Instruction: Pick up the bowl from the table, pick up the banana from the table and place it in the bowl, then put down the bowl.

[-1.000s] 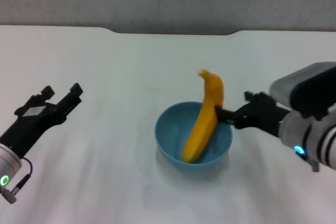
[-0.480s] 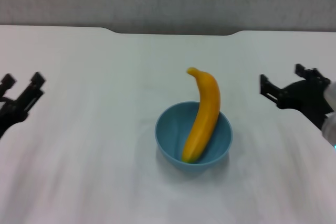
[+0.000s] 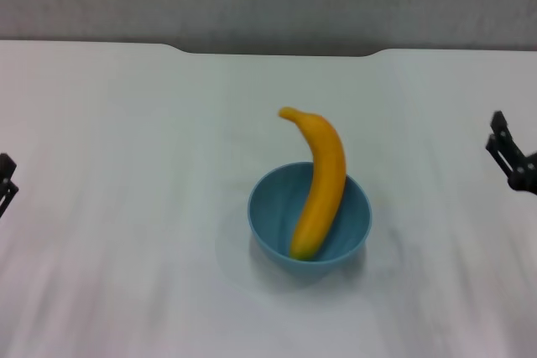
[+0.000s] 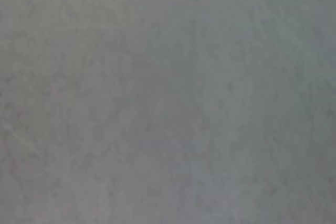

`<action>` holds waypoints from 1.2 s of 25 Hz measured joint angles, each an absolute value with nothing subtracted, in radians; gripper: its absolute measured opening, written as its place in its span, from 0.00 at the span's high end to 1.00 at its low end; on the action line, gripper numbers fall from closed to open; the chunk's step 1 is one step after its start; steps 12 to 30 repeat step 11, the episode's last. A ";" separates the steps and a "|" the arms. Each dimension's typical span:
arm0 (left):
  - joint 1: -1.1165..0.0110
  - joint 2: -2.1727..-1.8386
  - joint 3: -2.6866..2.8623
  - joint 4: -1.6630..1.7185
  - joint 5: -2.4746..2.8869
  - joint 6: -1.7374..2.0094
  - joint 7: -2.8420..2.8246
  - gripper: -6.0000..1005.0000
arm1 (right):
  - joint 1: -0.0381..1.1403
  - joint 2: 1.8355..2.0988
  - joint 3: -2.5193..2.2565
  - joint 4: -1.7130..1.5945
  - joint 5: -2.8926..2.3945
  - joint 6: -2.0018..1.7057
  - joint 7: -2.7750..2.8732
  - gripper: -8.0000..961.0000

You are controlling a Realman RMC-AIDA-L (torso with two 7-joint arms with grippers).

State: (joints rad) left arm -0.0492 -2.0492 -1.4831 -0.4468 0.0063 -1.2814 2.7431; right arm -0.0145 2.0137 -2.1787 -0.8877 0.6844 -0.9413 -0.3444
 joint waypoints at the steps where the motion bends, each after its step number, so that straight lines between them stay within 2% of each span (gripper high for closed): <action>1: -0.062 -2.050 -1.482 -0.415 -0.006 -1.296 2.750 0.19 | -0.006 2.015 -2.196 -0.842 0.685 -0.993 -0.310 0.08; 6: -0.097 -2.053 -1.482 -0.323 -0.072 -1.318 2.755 0.19 | 0.071 2.016 -2.251 -0.633 0.687 -1.155 -0.107 0.08; 11: -0.108 -2.054 -1.481 -0.298 -0.114 -1.314 2.748 0.19 | 0.125 2.015 -2.258 -0.561 0.688 -1.178 -0.024 0.08; 30: -0.108 -2.054 -1.481 -0.298 -0.114 -1.314 2.748 0.19 | 0.125 2.015 -2.258 -0.561 0.688 -1.178 -0.024 0.08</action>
